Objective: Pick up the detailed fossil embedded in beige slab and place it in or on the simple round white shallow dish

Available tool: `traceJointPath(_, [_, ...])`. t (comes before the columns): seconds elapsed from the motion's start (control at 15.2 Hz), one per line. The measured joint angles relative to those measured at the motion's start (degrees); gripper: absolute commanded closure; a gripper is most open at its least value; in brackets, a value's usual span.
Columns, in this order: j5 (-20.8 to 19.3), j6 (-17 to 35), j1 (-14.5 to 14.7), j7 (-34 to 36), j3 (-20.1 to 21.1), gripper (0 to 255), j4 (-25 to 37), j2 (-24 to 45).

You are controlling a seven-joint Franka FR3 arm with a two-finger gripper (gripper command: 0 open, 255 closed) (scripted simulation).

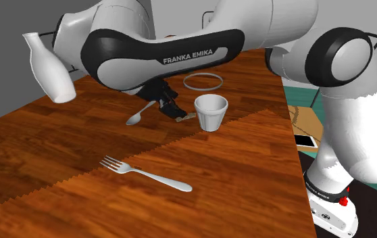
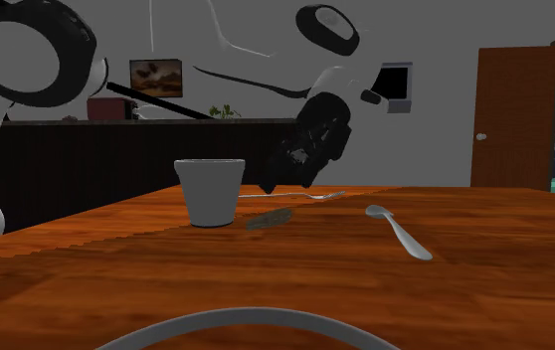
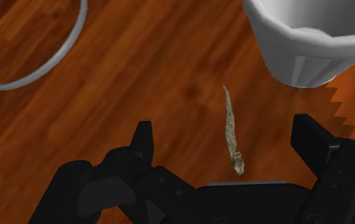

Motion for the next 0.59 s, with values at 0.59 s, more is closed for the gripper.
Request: traceJointPath(0.59, [0.2,4.7,-1.6,-0.3,0.9,0,-9.3,-1.9])
